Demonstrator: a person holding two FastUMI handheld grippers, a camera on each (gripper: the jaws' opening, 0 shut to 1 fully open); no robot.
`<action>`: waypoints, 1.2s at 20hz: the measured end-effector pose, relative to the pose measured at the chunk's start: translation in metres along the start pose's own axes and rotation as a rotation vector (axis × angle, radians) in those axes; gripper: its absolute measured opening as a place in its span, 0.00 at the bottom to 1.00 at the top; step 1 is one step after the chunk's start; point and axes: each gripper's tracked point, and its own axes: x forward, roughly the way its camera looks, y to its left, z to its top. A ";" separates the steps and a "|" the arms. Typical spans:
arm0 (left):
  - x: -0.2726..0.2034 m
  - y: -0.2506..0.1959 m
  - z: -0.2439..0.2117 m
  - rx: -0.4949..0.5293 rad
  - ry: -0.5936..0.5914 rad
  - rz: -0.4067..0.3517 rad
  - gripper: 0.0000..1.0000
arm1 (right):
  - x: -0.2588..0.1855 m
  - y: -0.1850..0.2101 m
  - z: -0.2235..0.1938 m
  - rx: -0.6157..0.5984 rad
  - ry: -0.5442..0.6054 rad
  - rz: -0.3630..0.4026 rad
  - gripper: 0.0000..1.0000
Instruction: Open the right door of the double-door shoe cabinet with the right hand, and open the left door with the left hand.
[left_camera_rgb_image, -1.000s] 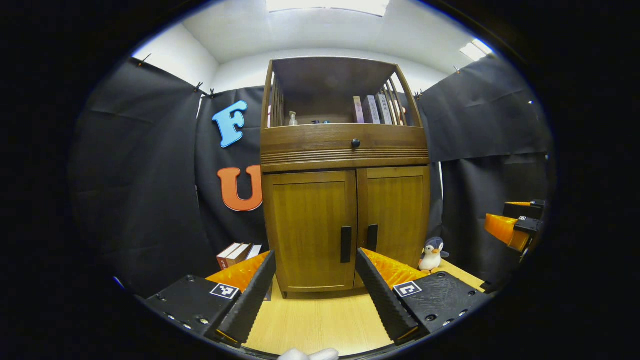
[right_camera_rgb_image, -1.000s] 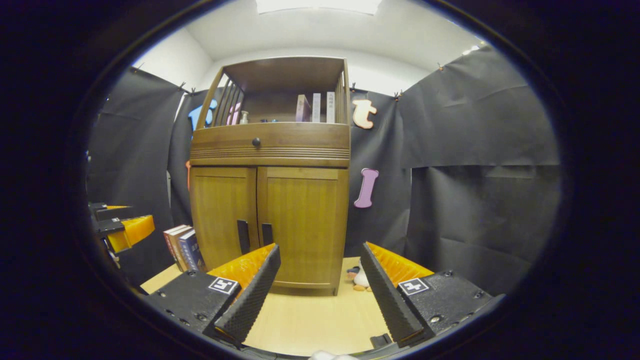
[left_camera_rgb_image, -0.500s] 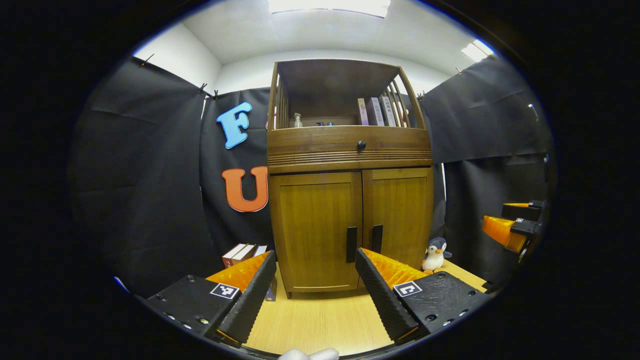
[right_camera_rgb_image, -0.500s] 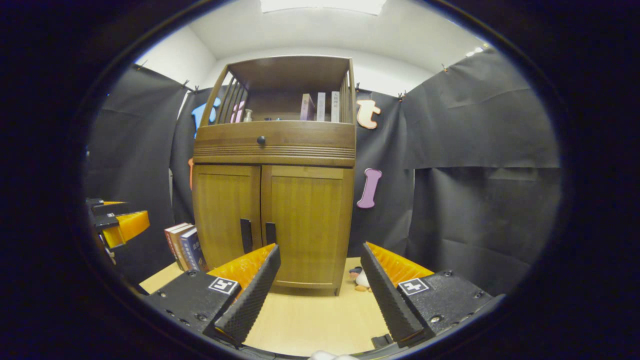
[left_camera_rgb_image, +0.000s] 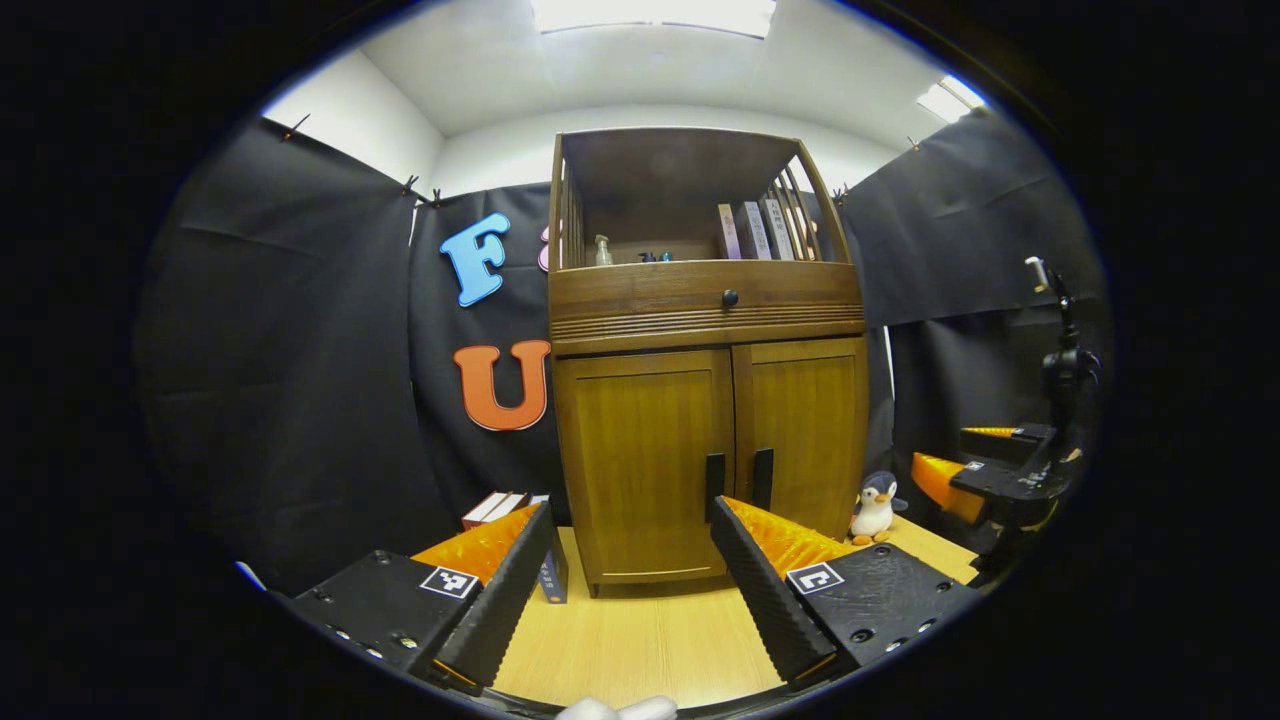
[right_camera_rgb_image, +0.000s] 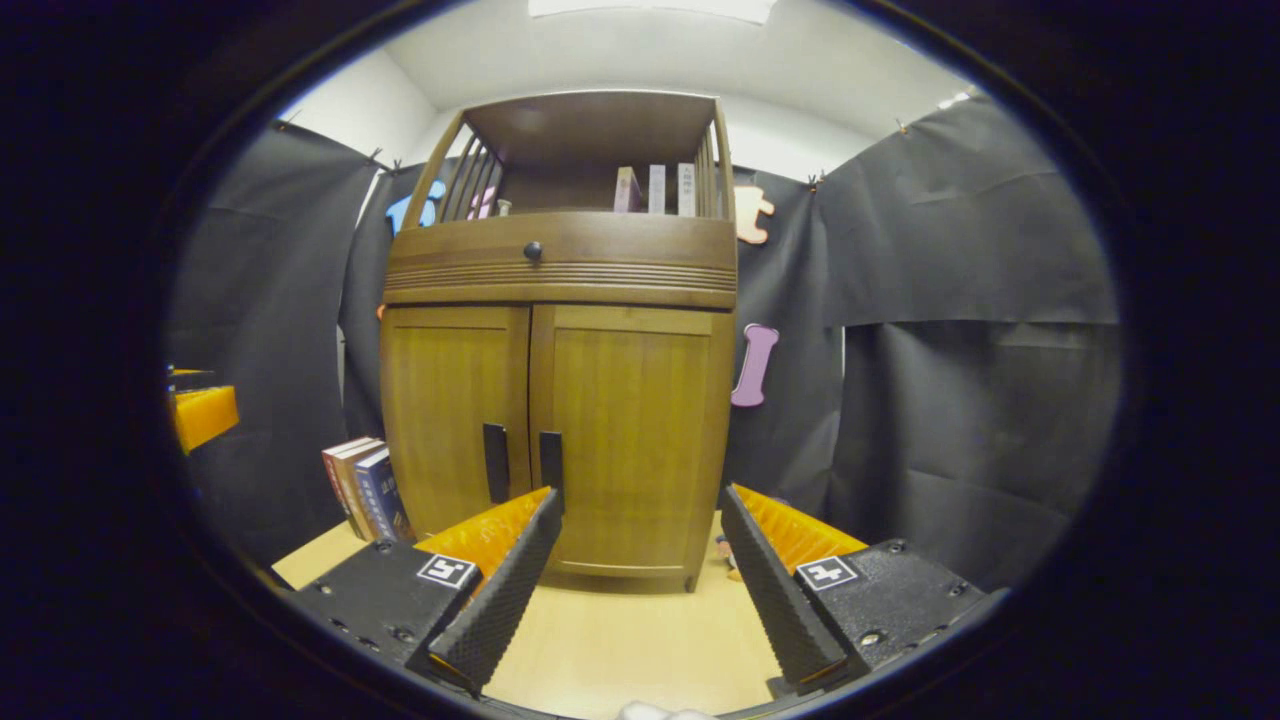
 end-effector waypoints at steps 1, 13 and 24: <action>0.000 -0.001 -0.002 0.001 0.006 -0.004 0.96 | 0.012 0.004 -0.003 -0.005 0.011 0.002 1.00; 0.004 0.024 0.020 0.039 -0.006 0.140 0.96 | 0.190 0.073 -0.046 -0.007 0.112 0.104 1.00; 0.019 0.046 0.008 0.040 0.050 0.275 0.96 | 0.266 0.117 -0.084 -0.016 0.226 0.152 0.83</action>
